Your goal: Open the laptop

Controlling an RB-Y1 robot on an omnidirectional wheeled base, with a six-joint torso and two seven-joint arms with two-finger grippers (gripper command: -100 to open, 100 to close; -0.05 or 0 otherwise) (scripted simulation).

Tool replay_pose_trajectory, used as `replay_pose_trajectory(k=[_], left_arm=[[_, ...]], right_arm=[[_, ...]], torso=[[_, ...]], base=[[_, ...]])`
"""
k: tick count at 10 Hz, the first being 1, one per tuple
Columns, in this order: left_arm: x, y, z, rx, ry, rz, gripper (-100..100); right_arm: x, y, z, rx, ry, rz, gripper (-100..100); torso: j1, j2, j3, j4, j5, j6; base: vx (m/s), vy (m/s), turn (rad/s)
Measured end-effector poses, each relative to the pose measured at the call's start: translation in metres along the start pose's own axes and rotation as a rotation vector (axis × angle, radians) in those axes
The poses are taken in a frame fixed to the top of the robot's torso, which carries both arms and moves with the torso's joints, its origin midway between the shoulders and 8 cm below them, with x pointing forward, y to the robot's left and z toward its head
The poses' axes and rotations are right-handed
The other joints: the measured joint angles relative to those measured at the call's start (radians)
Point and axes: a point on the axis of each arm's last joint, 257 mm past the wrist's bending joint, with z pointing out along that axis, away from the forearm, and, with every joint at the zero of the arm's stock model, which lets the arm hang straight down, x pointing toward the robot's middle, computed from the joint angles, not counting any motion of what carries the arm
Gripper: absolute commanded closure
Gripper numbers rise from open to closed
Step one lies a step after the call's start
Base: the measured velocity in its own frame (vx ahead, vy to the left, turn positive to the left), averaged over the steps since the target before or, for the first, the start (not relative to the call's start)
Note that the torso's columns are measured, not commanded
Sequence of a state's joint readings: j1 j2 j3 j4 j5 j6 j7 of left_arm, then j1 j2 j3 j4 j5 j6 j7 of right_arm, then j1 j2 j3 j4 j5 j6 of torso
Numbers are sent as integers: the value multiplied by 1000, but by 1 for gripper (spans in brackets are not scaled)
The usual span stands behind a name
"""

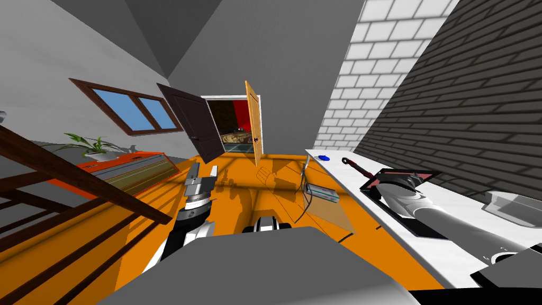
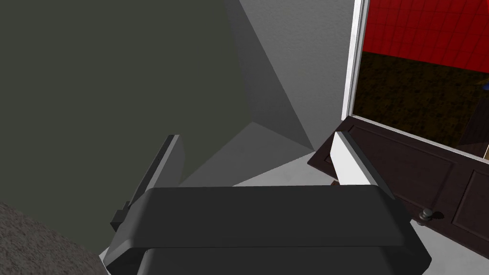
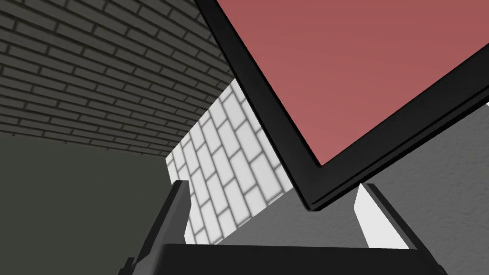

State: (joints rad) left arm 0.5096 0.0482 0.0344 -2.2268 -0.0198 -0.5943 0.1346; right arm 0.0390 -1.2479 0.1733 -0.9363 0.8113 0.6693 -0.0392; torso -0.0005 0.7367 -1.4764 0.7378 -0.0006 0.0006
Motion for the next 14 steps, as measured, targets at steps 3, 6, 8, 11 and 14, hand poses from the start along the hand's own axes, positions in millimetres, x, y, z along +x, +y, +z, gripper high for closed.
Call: replay_pose_trajectory(k=[3, 6, 8, 11, 14], left_arm=[[0, 0, 0, 0, 0, 0, 0], [0, 0, 0, 0, 0, 0, 0], [0, 0, 0, 0, 0, 0, 0], [0, 0, 0, 0, 0, 0, 0], [0, 0, 0, 0, 0, 0, 0]], right_arm=[[-21, 9, -6, -46, -51, -42, -100], [-53, 36, -12, -123, -139, -119, -100], [-70, 51, -18, -170, -192, -171, -100], [-84, 65, -29, -217, -239, -220, -100], [-94, 81, -43, -273, -297, -291, -100]], torso=[[0, 2, 1, 0, 1, -1], [1, 2, 1, 1, 0, 0], [0, -1, -1, 0, 1, -1], [0, -1, -1, -1, 1, -1], [0, 2, 1, 1, 0, 0]], base=[[-142, -65, 101], [-183, -88, 113], [-137, -87, 87], [-85, -89, 113], [-110, -126, 136]])
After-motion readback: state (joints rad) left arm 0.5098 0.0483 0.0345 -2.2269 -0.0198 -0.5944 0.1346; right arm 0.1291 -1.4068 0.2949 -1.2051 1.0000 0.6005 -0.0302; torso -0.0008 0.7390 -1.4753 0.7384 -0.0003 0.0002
